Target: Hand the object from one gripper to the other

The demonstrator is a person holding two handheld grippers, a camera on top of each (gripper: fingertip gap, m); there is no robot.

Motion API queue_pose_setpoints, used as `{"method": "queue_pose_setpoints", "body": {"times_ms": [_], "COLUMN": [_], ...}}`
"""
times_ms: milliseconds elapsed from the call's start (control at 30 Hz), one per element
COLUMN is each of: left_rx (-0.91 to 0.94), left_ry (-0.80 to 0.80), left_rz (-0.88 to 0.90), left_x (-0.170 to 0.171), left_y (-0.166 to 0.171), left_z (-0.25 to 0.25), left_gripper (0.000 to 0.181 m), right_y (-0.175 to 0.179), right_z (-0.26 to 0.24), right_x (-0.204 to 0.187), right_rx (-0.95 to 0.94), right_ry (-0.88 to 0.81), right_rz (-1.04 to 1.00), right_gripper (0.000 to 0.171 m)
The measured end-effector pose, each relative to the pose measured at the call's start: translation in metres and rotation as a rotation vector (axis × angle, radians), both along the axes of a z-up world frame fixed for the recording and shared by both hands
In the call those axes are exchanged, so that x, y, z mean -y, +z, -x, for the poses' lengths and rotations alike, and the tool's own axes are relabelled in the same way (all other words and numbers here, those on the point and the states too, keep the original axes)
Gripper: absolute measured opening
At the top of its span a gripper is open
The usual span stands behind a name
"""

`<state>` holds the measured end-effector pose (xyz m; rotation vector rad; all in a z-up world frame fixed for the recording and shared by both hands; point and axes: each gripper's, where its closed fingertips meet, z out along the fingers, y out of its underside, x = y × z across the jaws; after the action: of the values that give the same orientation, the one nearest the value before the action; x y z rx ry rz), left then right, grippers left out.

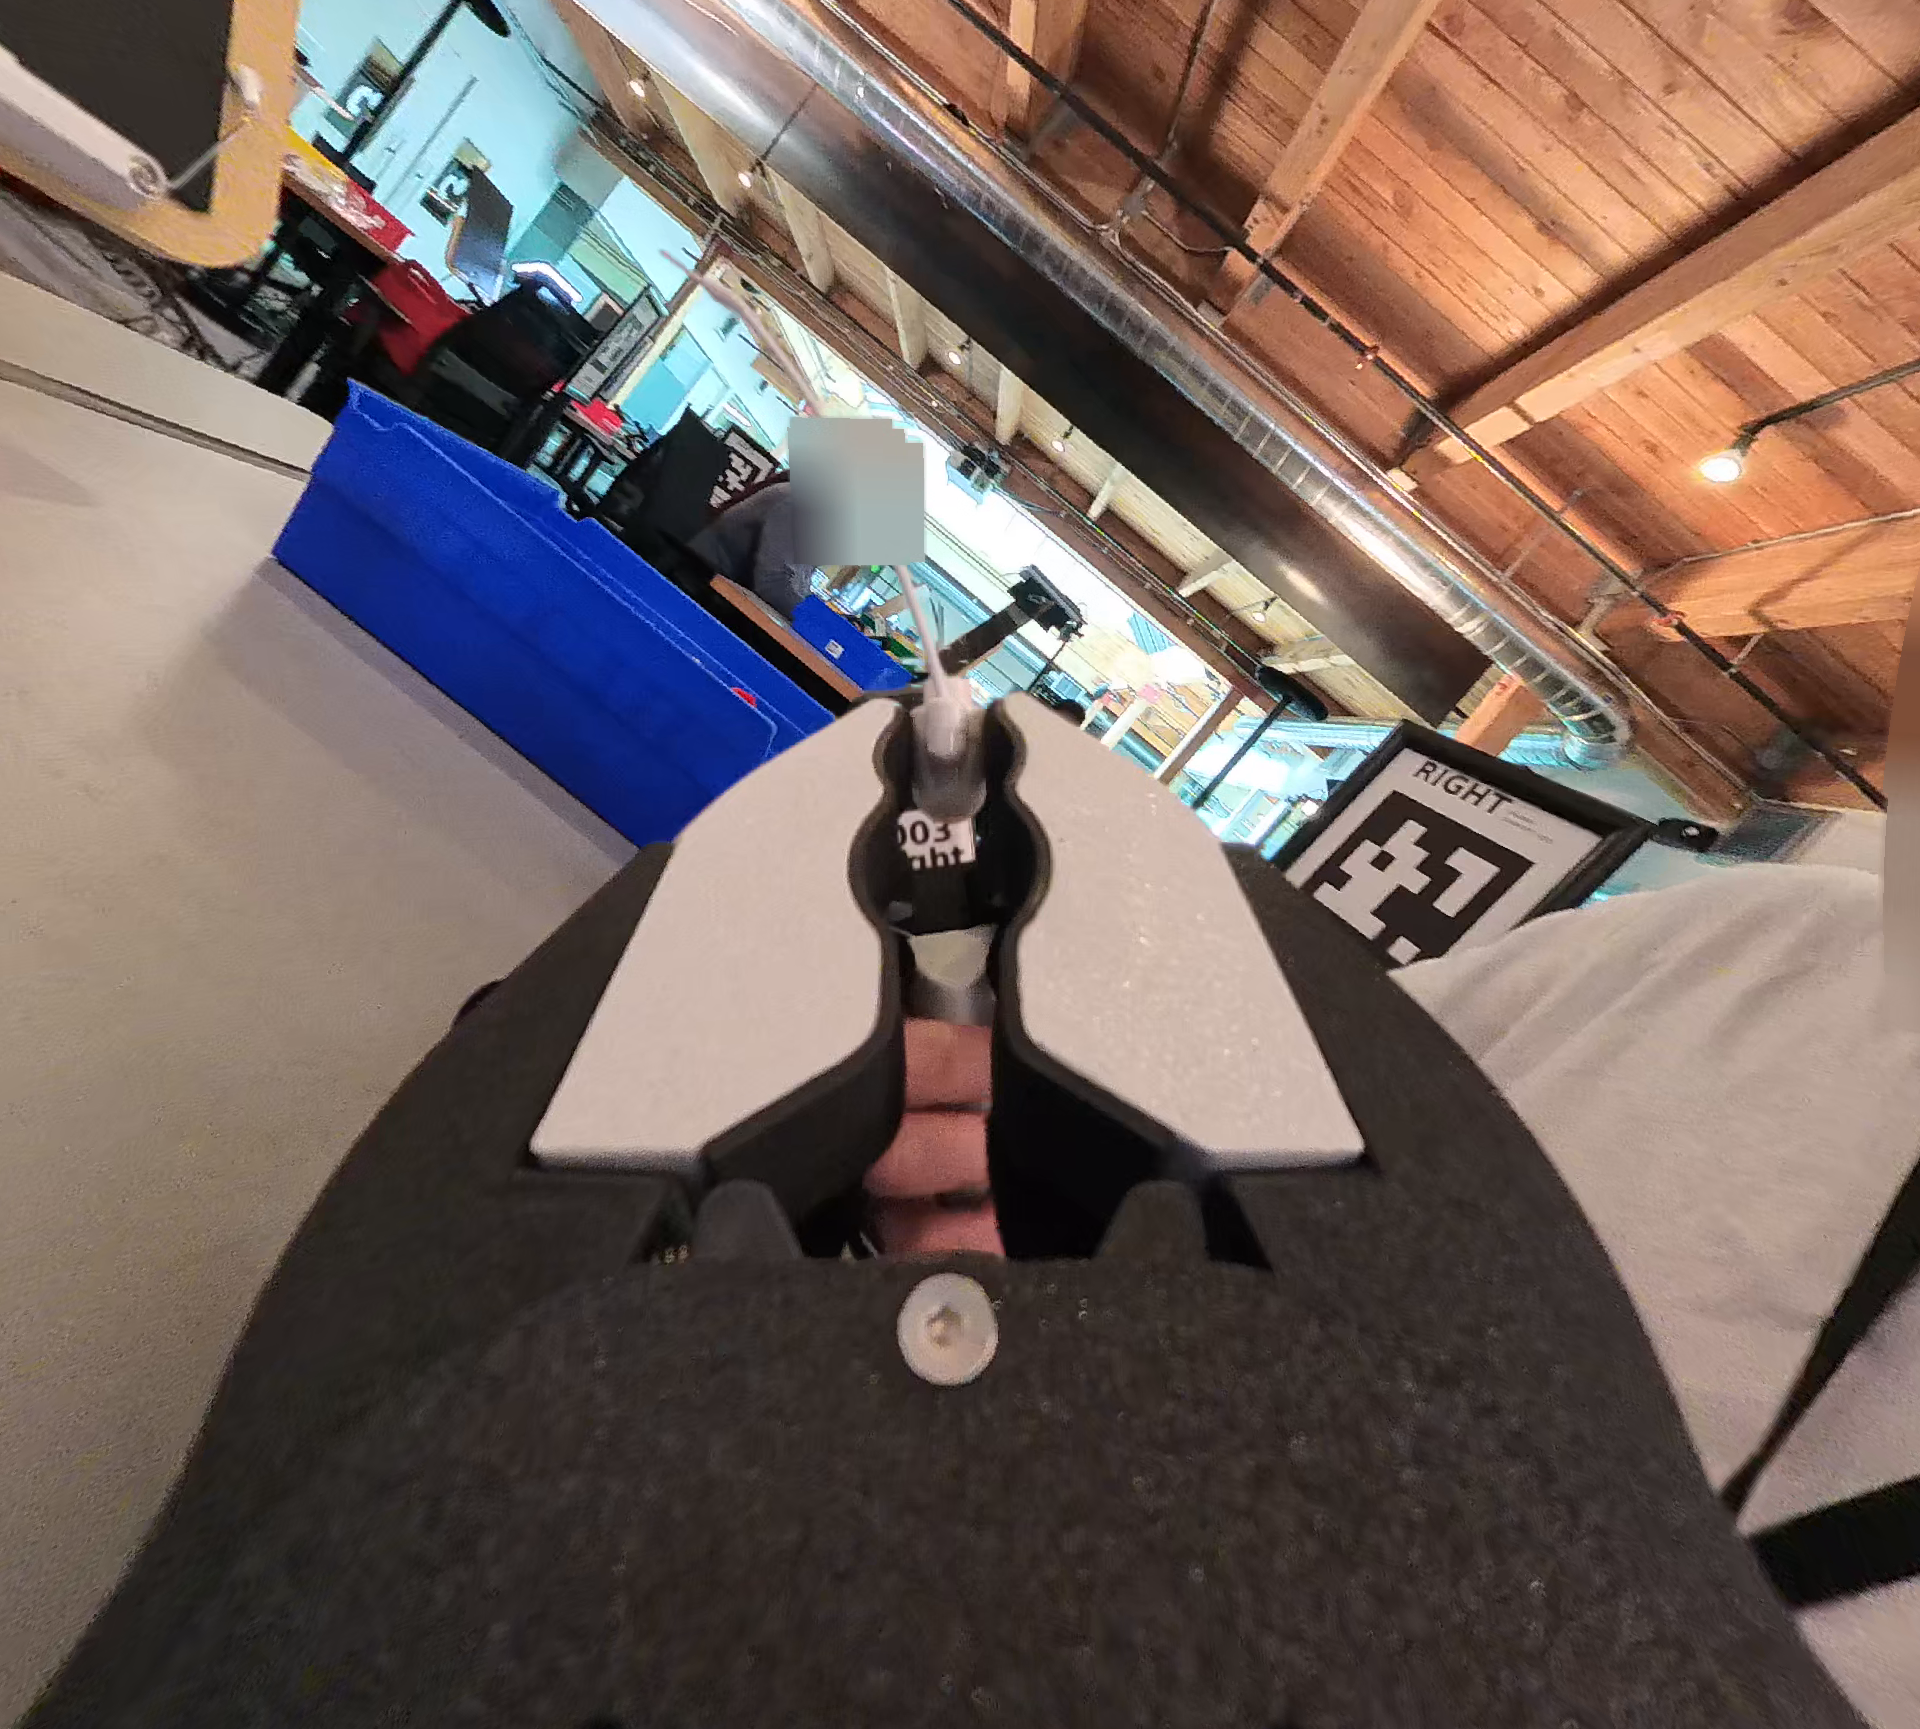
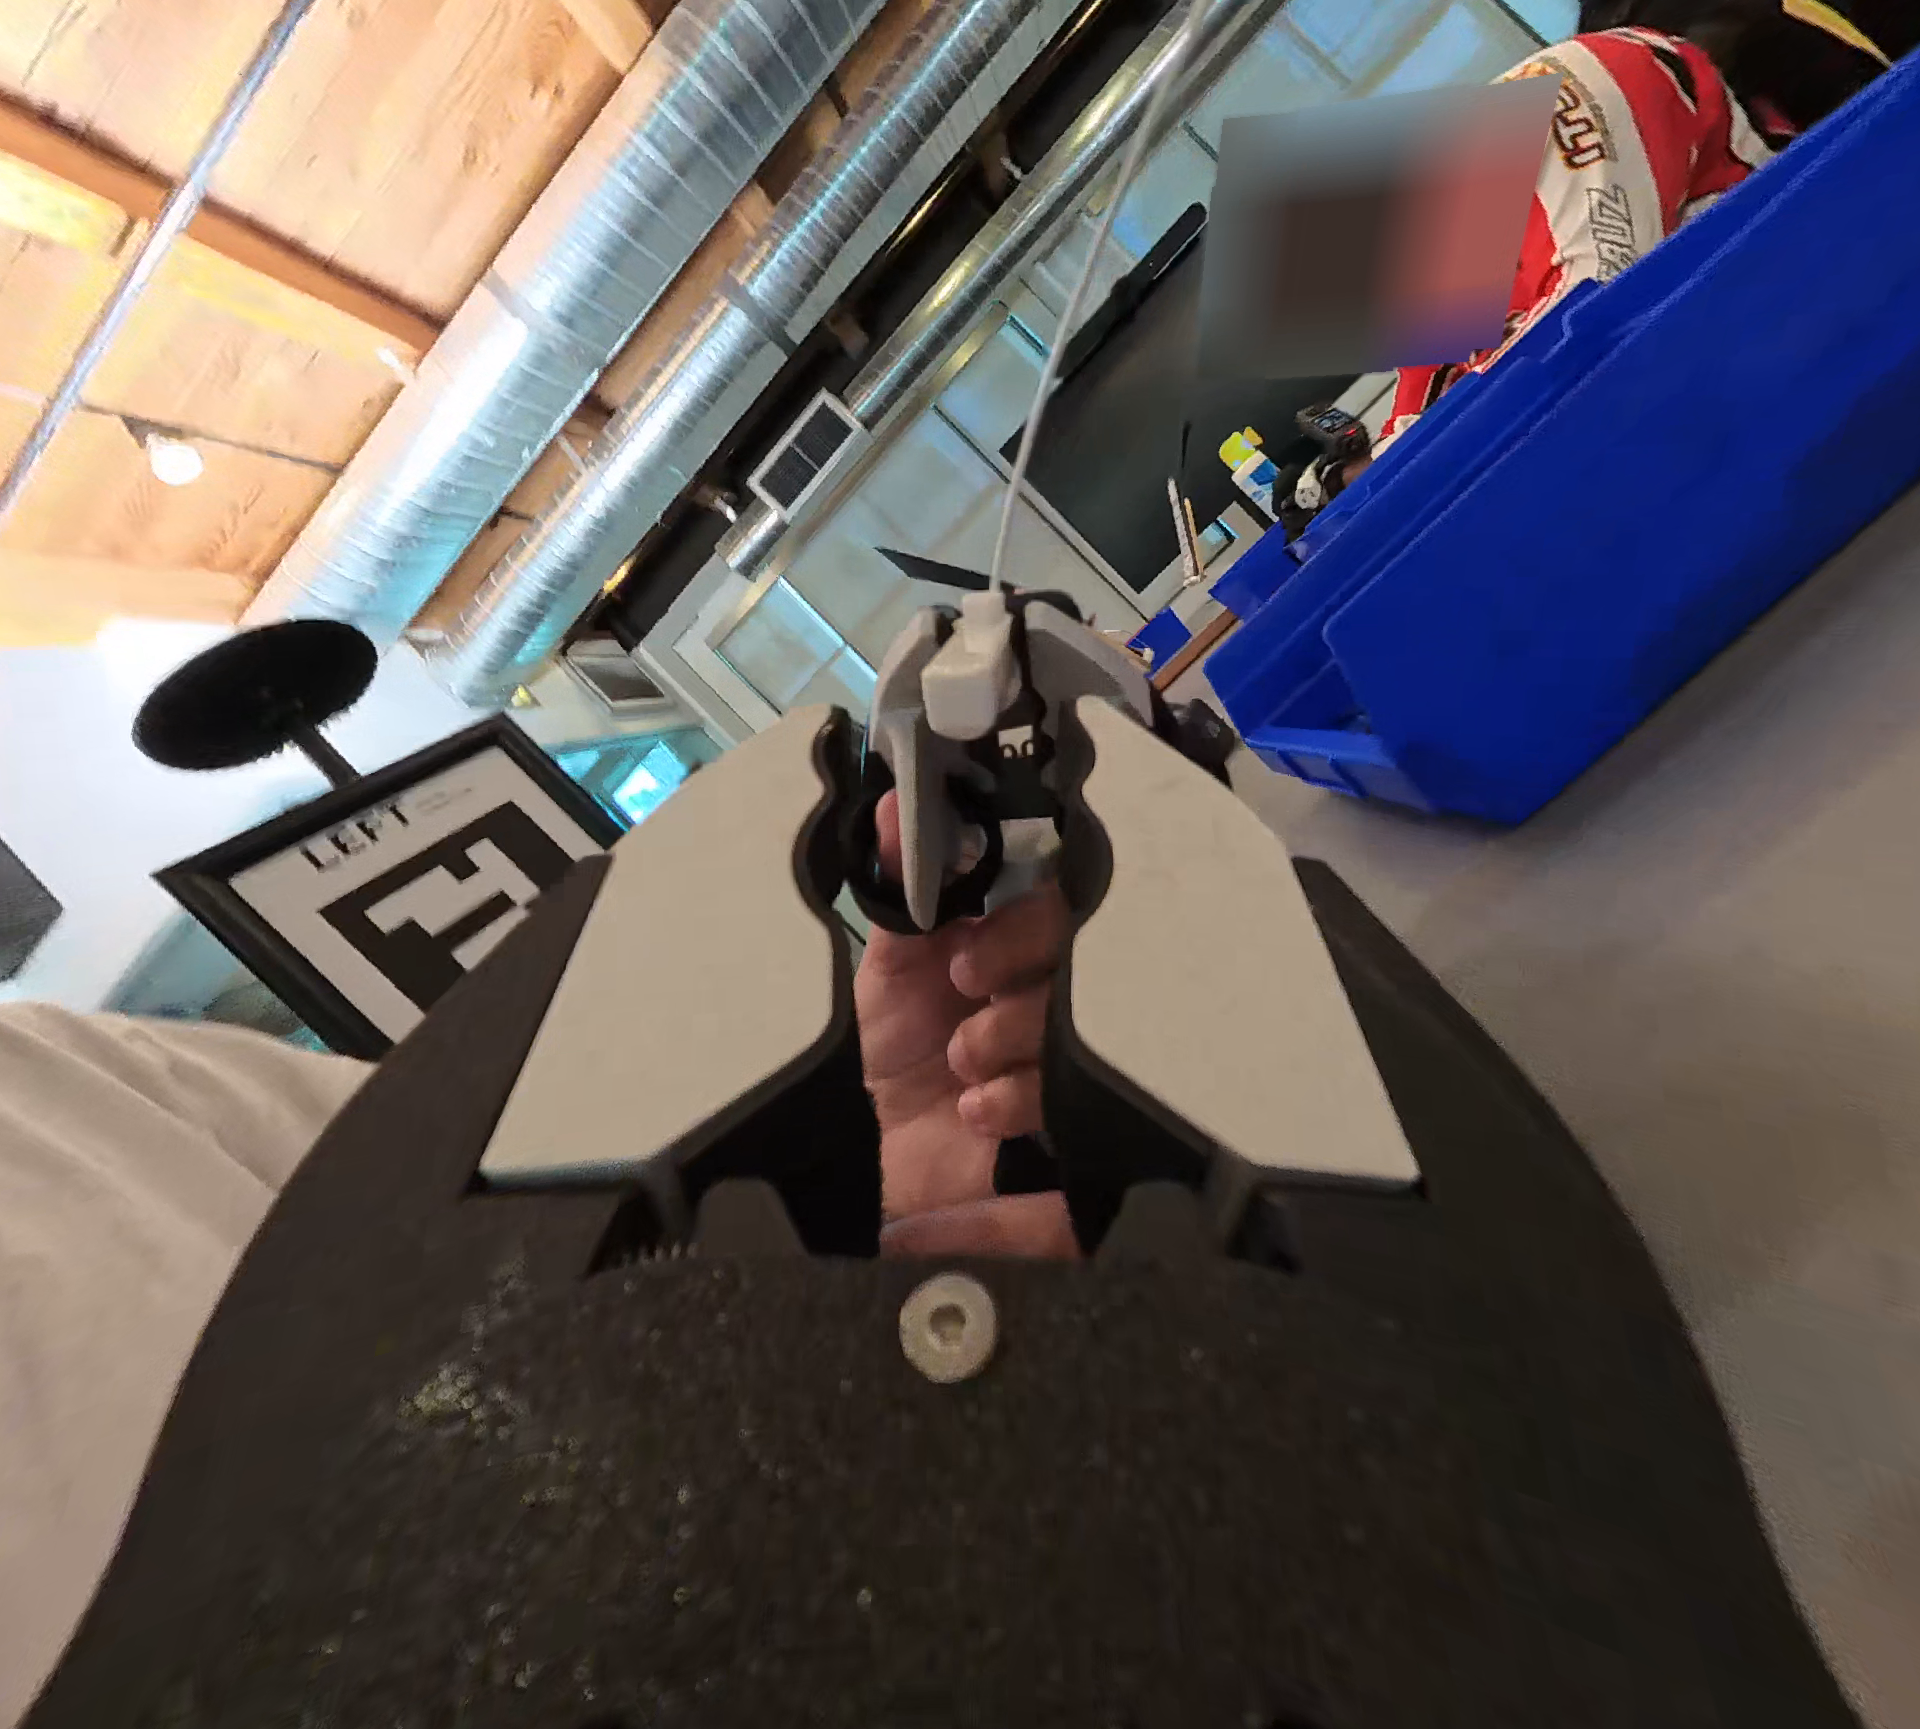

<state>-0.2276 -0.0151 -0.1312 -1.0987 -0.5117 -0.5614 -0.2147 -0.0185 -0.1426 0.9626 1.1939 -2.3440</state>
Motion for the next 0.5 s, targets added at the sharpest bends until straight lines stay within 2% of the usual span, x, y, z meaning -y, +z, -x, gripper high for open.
{"method": "queue_pose_setpoints", "body": {"times_ms": [133,233,500], "left_rx": [0.054,0.057,-0.019], "left_ry": [0.054,0.082,0.13], "left_rz": [0.007,0.004,0.114], "left_x": [-0.008,-0.014,-0.023], "left_y": [-0.01,-0.012,-0.019], "left_z": [0.007,0.009,0.006], "left_gripper": [0.013,0.013,0.013], "right_y": [-0.004,-0.006,-0.013], "right_z": [0.011,0.016,0.017], "right_x": [-0.006,-0.007,-0.016], "right_rx": [0.097,0.117,0.081], "right_ry": [-0.024,-0.061,-0.045], "right_rz": [0.145,0.169,0.163], "right_gripper": [0.028,0.015,0.011]}}
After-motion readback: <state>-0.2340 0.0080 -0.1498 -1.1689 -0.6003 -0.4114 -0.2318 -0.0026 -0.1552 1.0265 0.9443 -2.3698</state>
